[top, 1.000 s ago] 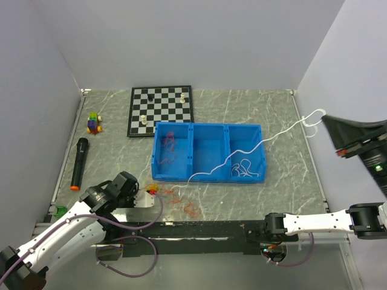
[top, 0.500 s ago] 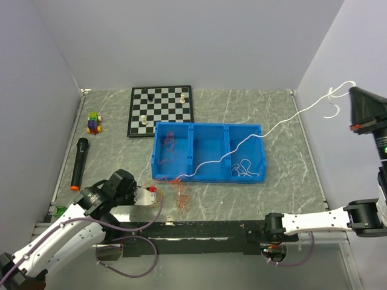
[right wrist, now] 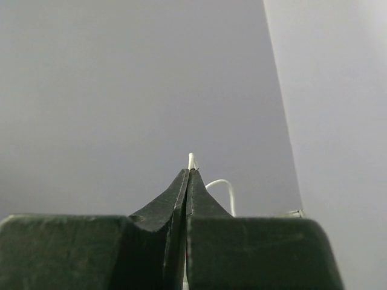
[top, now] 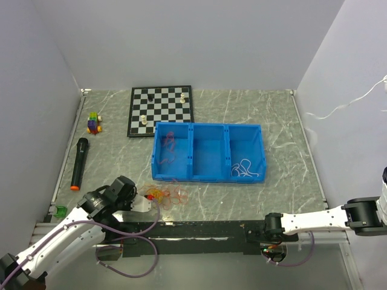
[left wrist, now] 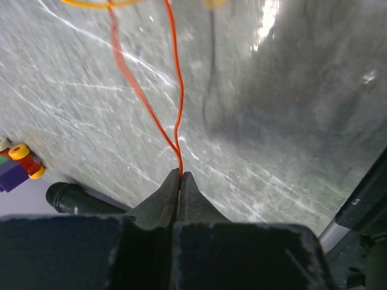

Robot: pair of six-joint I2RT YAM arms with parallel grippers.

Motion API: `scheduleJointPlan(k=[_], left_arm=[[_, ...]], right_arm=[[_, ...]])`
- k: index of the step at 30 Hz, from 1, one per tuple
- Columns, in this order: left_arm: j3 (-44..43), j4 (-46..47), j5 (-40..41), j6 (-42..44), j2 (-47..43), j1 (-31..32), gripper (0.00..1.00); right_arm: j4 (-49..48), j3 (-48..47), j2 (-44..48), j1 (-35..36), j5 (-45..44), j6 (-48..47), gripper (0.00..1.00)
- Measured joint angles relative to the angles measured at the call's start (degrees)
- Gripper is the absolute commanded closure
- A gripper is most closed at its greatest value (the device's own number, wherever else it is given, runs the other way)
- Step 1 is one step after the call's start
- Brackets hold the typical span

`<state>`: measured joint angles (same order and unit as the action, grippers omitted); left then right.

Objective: Untangle the cables

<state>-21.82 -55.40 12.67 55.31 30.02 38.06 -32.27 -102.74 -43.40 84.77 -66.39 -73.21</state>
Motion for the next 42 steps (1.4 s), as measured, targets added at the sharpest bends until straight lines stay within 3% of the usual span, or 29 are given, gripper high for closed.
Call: scheduleJointPlan(k=[9, 18, 27, 35, 42], left_arm=[[1.09, -0.02, 2.10, 1.68, -0.35, 0.00, 0.99], [-15.39, 1.44, -3.48, -3.72, 4.63, 0.00, 0.99], [-27.98, 1.38, -10.62, -9.88, 8.00, 0.00, 0.99], [-31.98, 0.57, -12.15, -10.49, 8.07, 0.00, 0.99], [-32.54, 0.55, -12.48, -10.54, 8.07, 0.00, 0.99]], right_arm=[[1.66, -0.72, -0.85, 0.00, 1.29, -0.09, 1.00], [4.59, -0.20, -5.46, 0.00, 4.02, 1.55, 1.00], [2.91, 7.43, -11.54, -0.44, 6.36, 0.07, 1.00], [12.85, 8.63, -14.29, -9.75, 9.20, 9.46, 1.00], [17.35, 7.30, -16.57, -13.57, 11.04, 13.84, 1.00]])
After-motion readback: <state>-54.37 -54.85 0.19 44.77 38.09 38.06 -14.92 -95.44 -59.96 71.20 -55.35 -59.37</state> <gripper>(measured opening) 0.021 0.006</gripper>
